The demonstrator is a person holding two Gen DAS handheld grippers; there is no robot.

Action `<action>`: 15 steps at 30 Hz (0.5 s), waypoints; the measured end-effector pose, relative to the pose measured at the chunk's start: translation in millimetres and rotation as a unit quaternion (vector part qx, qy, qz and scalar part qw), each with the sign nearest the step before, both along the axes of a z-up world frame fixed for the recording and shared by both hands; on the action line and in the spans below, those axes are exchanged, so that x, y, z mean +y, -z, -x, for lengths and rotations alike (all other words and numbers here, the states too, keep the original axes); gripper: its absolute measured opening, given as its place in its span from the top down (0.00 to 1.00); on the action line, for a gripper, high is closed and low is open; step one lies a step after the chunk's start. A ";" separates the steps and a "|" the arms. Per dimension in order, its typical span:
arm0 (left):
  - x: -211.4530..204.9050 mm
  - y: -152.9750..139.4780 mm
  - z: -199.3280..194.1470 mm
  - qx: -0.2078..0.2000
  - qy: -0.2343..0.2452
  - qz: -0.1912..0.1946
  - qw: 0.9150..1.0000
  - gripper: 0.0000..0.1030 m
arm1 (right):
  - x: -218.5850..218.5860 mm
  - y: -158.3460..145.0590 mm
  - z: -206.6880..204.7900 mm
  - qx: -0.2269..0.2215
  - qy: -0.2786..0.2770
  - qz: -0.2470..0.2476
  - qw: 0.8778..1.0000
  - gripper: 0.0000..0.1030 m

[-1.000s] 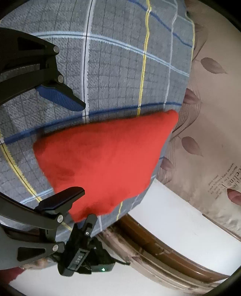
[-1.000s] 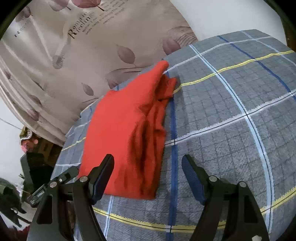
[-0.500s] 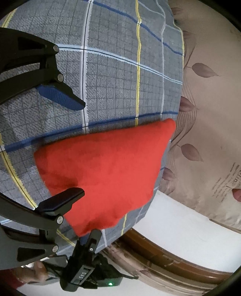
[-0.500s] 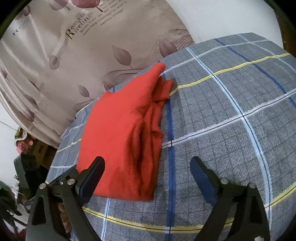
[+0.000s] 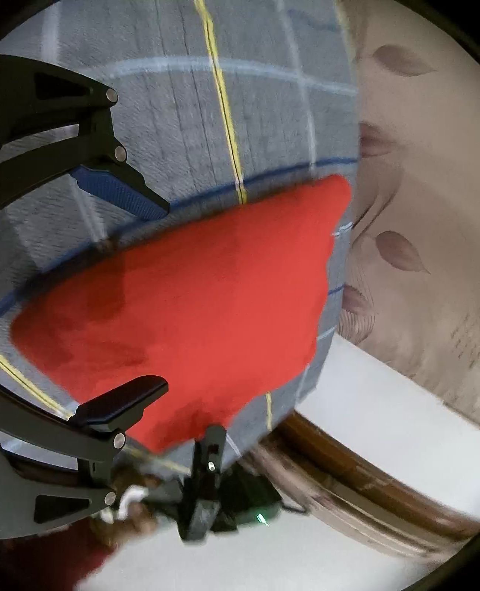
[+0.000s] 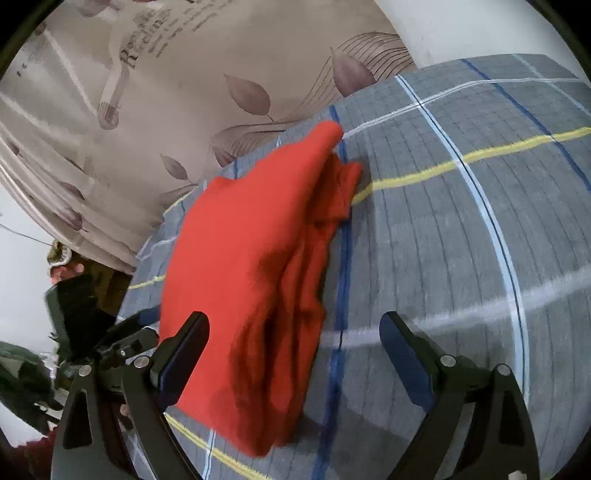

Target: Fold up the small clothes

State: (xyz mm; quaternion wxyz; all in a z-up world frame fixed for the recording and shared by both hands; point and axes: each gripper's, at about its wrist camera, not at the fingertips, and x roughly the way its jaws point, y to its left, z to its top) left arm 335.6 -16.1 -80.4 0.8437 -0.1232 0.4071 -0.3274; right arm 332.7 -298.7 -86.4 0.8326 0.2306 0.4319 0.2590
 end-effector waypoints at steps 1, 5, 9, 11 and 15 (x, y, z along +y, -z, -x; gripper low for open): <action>2.4 3.6 -10.0 0.020 0.013 0.023 0.999 0.16 | -0.4 -0.5 -7.5 0.004 -0.011 -0.003 1.000 0.11; 0.5 15.5 -38.2 0.061 0.047 0.062 0.995 0.16 | 3.9 0.6 -31.6 0.019 -0.052 -0.011 0.998 0.11; -0.9 17.3 -62.1 0.079 0.077 0.104 0.988 0.16 | 12.4 1.0 -50.2 0.031 -0.092 -0.030 0.995 0.10; -3.4 16.7 -70.1 0.084 0.086 0.110 0.987 0.16 | 19.5 1.6 -56.9 0.032 -0.118 -0.037 0.992 0.10; -11.5 15.2 -77.6 0.085 0.105 0.104 0.985 0.16 | 33.3 2.8 -67.7 0.030 -0.150 -0.047 0.987 0.10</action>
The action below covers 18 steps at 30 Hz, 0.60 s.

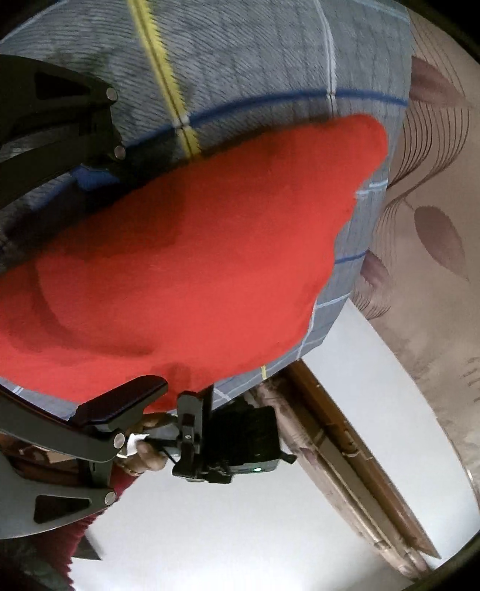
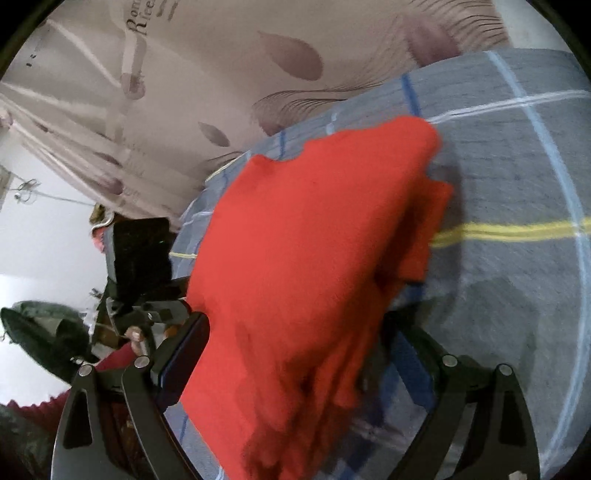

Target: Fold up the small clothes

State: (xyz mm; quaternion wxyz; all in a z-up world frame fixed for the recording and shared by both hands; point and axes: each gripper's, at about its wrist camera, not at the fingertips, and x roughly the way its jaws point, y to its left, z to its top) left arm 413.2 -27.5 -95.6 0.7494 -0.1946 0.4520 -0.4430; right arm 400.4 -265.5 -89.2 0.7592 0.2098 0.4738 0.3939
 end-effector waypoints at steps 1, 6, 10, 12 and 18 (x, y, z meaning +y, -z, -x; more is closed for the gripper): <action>-2.5 -0.5 -2.8 0.000 0.005 -0.001 1.000 0.16 | 4.1 -0.1 -4.1 -0.001 -0.005 -0.003 1.000 0.09; -5.8 -0.5 -2.5 0.001 -0.011 -0.015 1.000 0.23 | 14.3 -0.4 -9.8 -0.011 -0.003 -0.005 1.000 0.10; -7.6 2.1 -4.4 -0.003 -0.042 -0.044 0.998 0.51 | 16.0 1.0 -8.1 -0.016 0.017 0.022 0.999 0.41; -7.3 3.3 -3.8 -0.002 -0.058 -0.053 0.997 0.57 | 14.6 7.3 -10.8 0.002 0.030 0.025 0.999 0.60; -15.8 -4.0 12.2 -0.035 -0.117 -0.104 0.987 0.64 | 23.2 -2.7 -1.0 -0.018 0.061 0.046 0.997 0.72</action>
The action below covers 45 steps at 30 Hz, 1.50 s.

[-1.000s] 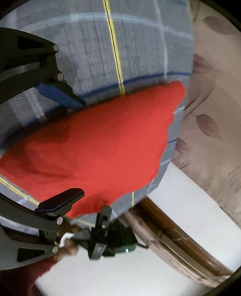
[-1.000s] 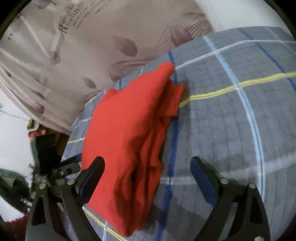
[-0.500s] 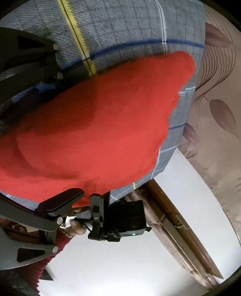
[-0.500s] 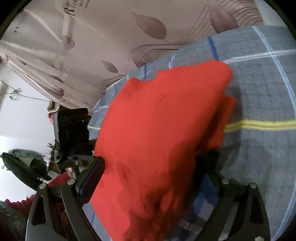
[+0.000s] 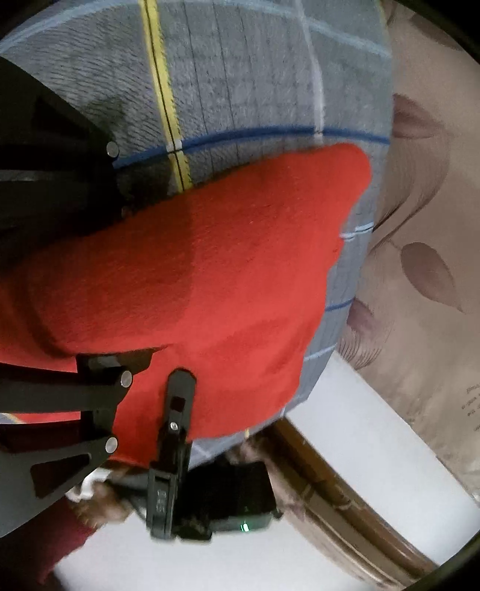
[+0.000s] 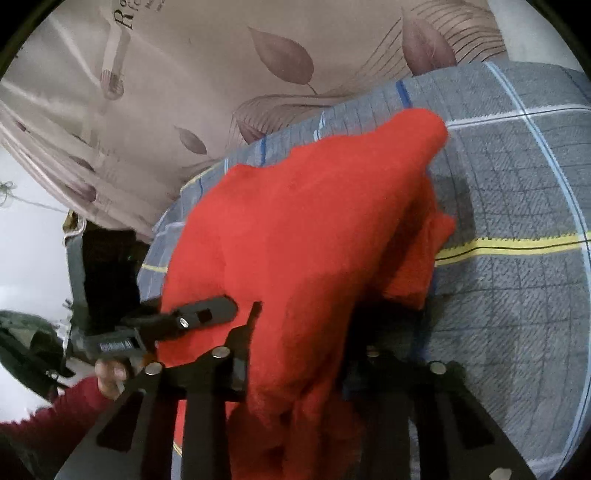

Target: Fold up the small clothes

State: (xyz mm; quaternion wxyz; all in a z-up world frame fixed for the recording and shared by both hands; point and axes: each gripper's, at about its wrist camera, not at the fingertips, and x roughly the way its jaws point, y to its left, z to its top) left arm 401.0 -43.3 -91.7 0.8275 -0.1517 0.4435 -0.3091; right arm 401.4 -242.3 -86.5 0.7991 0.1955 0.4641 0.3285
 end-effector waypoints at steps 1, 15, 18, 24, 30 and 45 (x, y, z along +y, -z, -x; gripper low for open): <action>-2.2 -3.8 4.6 -0.012 -0.005 -0.014 1.000 0.65 | 3.2 -4.3 2.7 -0.006 0.007 0.007 1.000 0.73; 33.0 -66.4 86.6 -0.084 -0.044 -0.094 0.991 0.66 | 49.1 -64.4 71.2 -0.046 0.008 -0.014 0.999 0.74; 41.9 -74.3 106.9 -0.092 -0.051 -0.107 0.989 0.66 | 65.8 -71.6 88.6 -0.052 -0.005 -0.015 0.999 0.74; 67.2 -80.4 148.7 -0.102 -0.068 -0.125 0.985 0.66 | 87.5 -73.4 117.6 -0.051 -0.020 -0.030 0.998 0.74; 81.2 -78.7 176.0 -0.103 -0.075 -0.132 0.983 0.66 | 100.9 -68.4 141.3 -0.042 -0.030 -0.042 0.998 0.74; 103.2 -60.9 213.8 -0.095 -0.073 -0.156 0.980 0.66 | 129.7 -47.7 173.9 -0.009 -0.039 -0.049 0.998 0.74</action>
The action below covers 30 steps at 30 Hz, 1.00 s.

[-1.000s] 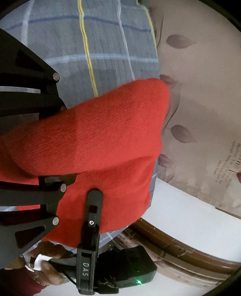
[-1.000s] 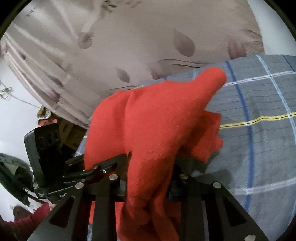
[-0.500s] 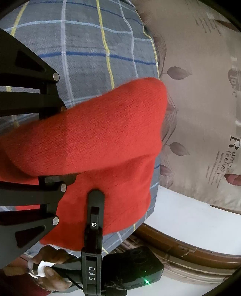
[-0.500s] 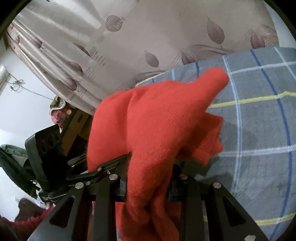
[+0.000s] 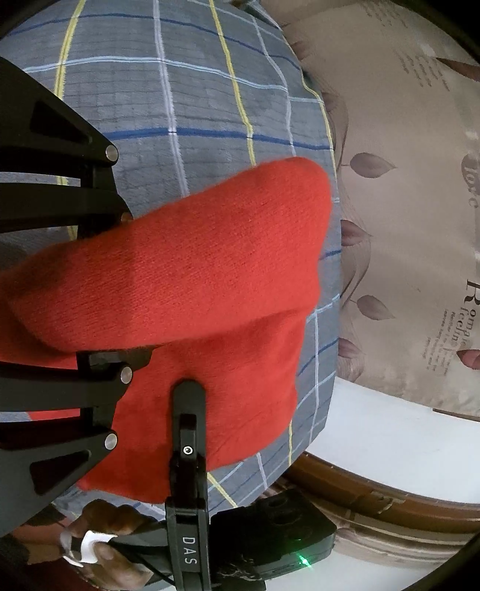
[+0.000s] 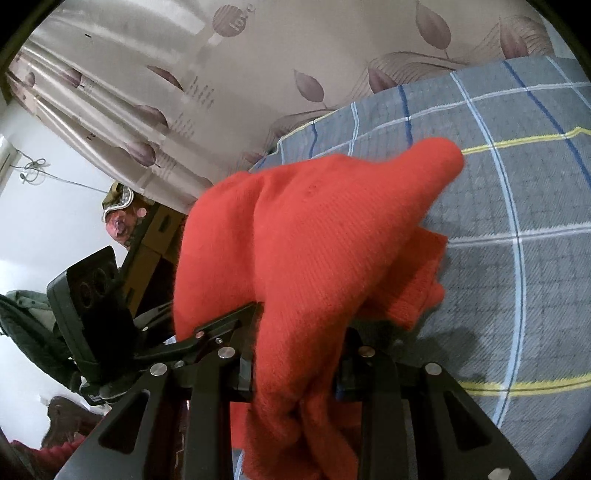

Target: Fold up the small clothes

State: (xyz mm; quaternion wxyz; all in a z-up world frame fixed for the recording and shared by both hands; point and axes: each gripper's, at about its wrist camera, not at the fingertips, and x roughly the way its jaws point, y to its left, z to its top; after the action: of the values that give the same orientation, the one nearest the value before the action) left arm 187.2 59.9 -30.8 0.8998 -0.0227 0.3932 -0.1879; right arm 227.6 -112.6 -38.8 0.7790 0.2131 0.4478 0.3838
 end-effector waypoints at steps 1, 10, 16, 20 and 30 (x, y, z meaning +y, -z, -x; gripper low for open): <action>2.0 1.6 1.5 0.001 0.000 0.001 1.000 0.66 | 1.3 0.7 1.4 0.002 -0.001 0.000 1.000 0.74; 7.2 12.0 11.2 0.008 0.005 -0.002 1.000 0.66 | 6.6 12.0 12.8 0.016 -0.001 -0.004 1.000 0.74; 8.0 17.3 17.3 0.006 0.006 -0.003 1.000 0.66 | 8.7 16.8 17.0 0.021 -0.001 -0.003 1.000 0.74; 8.0 20.3 18.9 0.007 0.006 -0.005 1.000 0.66 | 9.3 19.6 18.2 0.025 -0.001 -0.002 1.000 0.74; 7.1 32.6 23.4 0.004 0.002 -0.001 1.000 0.66 | 11.0 31.1 16.0 0.029 0.000 0.007 1.000 0.74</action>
State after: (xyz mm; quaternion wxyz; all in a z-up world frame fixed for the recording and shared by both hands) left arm 163.8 66.9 -63.4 0.8980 -0.0211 0.3967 -0.1893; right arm 211.5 -101.6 -69.9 0.7671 0.2184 0.4732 0.3741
